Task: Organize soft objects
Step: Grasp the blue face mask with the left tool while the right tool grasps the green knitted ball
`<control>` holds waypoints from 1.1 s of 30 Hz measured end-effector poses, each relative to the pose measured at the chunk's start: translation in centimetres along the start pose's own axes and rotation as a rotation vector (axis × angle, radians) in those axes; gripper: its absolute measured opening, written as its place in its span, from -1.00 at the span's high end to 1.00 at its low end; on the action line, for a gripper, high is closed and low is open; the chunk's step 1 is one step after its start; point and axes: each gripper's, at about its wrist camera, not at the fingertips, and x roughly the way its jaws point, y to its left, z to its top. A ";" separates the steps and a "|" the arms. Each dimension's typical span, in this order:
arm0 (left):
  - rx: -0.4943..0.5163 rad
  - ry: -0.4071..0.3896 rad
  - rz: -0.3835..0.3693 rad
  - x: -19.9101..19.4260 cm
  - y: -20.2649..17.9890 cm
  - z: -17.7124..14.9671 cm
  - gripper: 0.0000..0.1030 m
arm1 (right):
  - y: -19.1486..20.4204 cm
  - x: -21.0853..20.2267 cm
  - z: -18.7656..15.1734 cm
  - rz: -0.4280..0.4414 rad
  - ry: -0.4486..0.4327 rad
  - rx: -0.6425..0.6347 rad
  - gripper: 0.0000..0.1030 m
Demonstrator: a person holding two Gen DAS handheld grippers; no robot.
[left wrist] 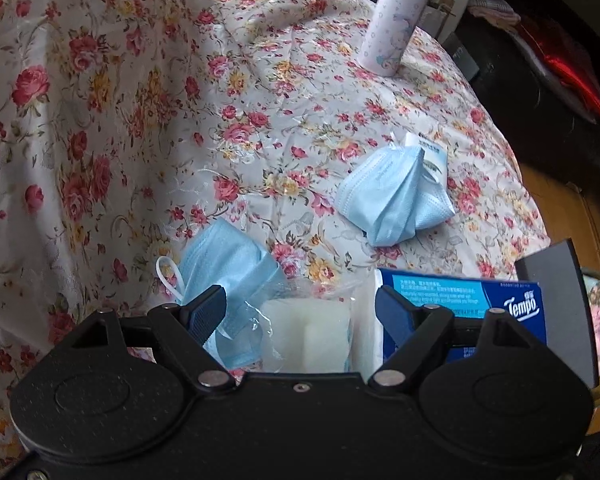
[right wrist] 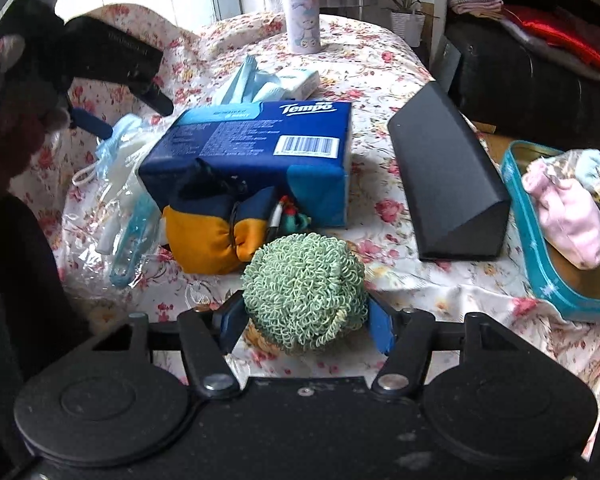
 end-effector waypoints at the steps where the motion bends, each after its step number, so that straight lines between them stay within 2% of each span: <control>1: -0.021 -0.008 -0.007 -0.1 0.4 0.1 -0.50 | -0.4 -0.4 -0.1 0.009 -0.007 0.007 -0.20; 4: -0.119 -0.004 -0.029 -0.1 2.0 0.6 -0.51 | -1.3 -1.6 -0.7 0.025 -0.048 0.013 -0.20; 7: -0.222 0.044 -0.040 0.9 3.6 1.0 -0.51 | -2.5 -2.1 -1.3 0.029 -0.074 0.026 -0.21; 9: -0.255 0.069 -0.033 1.5 4.0 1.0 -0.51 | -3.2 -1.9 -1.5 0.032 -0.067 0.052 -0.21; 11: -0.258 0.077 -0.012 1.9 3.9 1.0 -0.51 | -3.7 -1.6 -1.6 0.024 -0.064 0.069 -0.21; 17: -0.219 0.015 0.127 2.3 2.9 1.7 -0.51 | -4.2 -1.5 -1.7 0.034 -0.076 0.086 -0.22; 23: -0.194 0.053 0.150 3.4 2.3 1.7 -0.58 | -4.3 -1.1 -1.9 0.038 -0.073 0.090 -0.22; 26: -0.208 0.082 0.146 4.1 2.4 1.7 -0.70 | -4.4 -1.0 -2.0 0.041 -0.074 0.095 -0.22; 30: -0.240 0.110 0.160 5.0 2.7 1.8 -0.72 | -4.4 -0.8 -2.0 0.045 -0.070 0.097 -0.23; 33: -0.272 0.129 0.140 5.3 3.3 1.7 -0.72 | -4.2 -0.8 -2.1 0.044 -0.076 0.091 -0.23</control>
